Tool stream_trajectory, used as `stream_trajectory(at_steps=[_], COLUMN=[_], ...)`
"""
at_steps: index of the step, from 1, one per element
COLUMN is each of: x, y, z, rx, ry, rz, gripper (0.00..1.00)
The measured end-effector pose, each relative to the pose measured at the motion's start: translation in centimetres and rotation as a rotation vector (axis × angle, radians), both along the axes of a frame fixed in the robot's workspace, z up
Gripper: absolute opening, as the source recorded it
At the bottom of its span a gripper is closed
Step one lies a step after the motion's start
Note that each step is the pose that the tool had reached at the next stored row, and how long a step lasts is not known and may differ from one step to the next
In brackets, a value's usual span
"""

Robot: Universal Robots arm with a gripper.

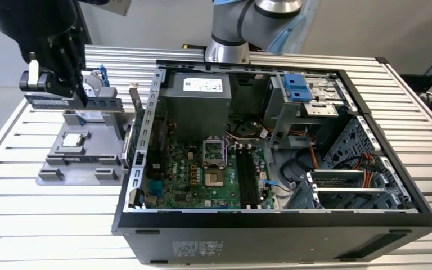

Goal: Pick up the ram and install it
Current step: 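Pick up the ram and move it above insertion slot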

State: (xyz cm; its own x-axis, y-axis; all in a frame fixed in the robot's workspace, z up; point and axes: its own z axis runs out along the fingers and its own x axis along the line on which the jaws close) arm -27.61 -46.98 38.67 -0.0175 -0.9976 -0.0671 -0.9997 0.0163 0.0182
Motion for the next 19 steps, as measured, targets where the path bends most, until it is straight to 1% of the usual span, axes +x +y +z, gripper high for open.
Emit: stream_trajectory(at_steps=[15, 19], x=[4.9, 6.42], y=[0.0, 0.0], z=[0.01, 0.0], rx=[-0.0001, -0.0001], ry=[0.0027, 0.0034], rz=[0.0, 0.0], gripper=[0.0, 0.0])
